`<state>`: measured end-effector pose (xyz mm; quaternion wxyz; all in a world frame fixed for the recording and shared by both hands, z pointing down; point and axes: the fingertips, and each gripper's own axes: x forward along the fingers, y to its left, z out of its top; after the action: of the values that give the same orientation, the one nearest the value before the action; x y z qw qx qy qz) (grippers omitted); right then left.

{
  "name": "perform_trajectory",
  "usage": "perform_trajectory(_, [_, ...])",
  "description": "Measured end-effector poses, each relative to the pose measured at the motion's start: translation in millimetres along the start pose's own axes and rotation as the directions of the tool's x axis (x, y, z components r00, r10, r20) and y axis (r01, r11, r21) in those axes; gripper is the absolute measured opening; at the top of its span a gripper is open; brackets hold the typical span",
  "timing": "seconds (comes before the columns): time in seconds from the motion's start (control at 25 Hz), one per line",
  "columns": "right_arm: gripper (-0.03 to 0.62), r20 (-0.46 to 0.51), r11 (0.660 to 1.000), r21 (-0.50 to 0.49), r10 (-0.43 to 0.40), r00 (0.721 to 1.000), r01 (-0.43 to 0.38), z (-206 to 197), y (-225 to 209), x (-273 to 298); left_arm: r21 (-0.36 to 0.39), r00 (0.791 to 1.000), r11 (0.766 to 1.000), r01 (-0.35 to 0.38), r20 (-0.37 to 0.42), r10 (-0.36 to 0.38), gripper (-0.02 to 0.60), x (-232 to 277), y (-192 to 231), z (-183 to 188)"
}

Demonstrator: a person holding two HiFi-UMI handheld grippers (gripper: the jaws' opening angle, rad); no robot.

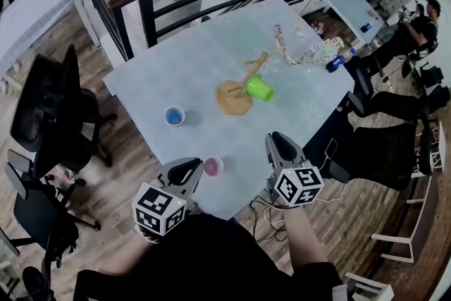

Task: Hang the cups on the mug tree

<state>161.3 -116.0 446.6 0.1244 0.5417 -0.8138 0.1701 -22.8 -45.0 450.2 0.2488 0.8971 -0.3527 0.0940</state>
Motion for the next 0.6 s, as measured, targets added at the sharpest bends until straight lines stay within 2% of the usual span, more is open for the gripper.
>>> perform_trajectory(0.16, [0.051, 0.024, 0.997, 0.068, 0.040, 0.999, -0.041, -7, 20, -15, -0.018, 1.000, 1.000, 0.020, -0.004, -0.020, 0.031, 7, -5, 0])
perform_trajectory(0.4, [0.035, -0.006, 0.985, 0.132, 0.112, 0.994, -0.110, -36, 54, -36, -0.018, 0.999, 0.999, 0.049, -0.005, -0.050, 0.031, 13, -15, 1])
perform_trajectory(0.6, [0.035, -0.037, 0.986, 0.137, 0.102, 0.994, -0.096, -43, 49, -40, 0.006, 0.999, 0.999, 0.052, 0.000, -0.052, 0.031, 12, -16, 7])
